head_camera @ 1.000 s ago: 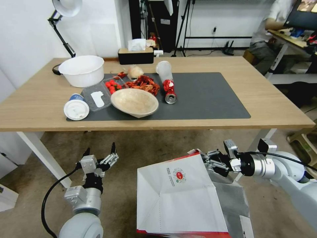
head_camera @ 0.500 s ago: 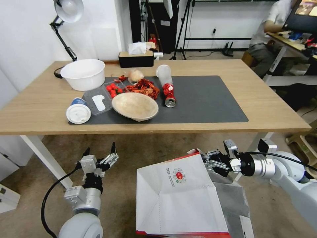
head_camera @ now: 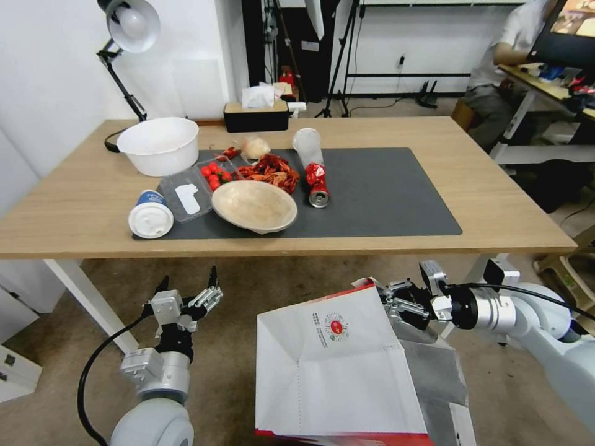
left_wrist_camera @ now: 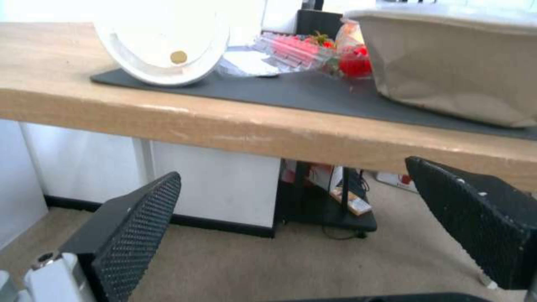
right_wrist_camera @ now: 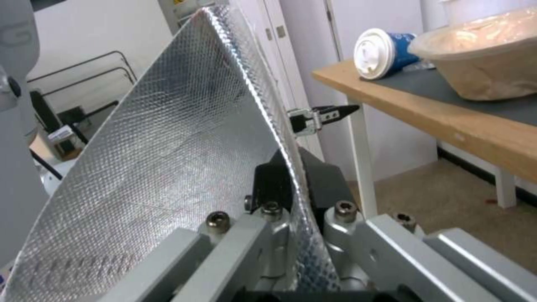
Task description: Pick up the food delivery bag from the floor and place it on the table.
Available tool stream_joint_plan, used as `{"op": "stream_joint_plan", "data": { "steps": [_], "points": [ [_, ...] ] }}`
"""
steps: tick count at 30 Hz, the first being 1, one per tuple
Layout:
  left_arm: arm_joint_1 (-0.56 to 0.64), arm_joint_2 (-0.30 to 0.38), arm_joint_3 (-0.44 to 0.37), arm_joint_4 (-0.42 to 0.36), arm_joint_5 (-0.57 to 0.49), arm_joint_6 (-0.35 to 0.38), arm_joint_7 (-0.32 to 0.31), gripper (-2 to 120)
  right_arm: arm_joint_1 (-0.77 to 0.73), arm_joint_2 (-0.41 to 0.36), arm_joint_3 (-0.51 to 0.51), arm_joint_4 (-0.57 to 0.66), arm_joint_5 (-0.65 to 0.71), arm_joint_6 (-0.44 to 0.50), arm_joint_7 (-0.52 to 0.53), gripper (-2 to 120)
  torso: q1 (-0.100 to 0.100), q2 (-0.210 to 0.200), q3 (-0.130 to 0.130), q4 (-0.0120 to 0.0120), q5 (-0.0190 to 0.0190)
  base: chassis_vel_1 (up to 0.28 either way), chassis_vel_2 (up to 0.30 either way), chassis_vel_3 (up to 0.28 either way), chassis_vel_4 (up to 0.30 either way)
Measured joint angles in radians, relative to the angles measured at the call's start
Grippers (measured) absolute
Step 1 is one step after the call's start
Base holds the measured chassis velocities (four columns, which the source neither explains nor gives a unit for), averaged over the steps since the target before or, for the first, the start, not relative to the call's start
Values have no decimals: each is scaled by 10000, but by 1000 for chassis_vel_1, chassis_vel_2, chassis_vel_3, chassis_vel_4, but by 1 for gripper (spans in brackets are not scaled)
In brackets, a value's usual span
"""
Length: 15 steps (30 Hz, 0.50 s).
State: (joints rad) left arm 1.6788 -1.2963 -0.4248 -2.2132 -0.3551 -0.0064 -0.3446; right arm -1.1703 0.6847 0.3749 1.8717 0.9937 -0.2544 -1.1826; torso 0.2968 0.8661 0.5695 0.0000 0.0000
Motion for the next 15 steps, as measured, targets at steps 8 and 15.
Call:
{"op": "stream_joint_plan", "data": {
  "steps": [8, 15],
  "points": [
    [-1, -9, 5, 1, 5, 0, 9, 100, -1, 5, -6, 0, 0, 4, 3, 0, 144, 340, 192, 0, 0, 0, 0, 0, 0],
    [6, -9, 5, -7, -1, 1, 10, 100, -14, 1, -6, 0, 0, 10, 5, 0, 299, 699, 399, 0, 0, 0, 0, 0, 0]
  ]
}}
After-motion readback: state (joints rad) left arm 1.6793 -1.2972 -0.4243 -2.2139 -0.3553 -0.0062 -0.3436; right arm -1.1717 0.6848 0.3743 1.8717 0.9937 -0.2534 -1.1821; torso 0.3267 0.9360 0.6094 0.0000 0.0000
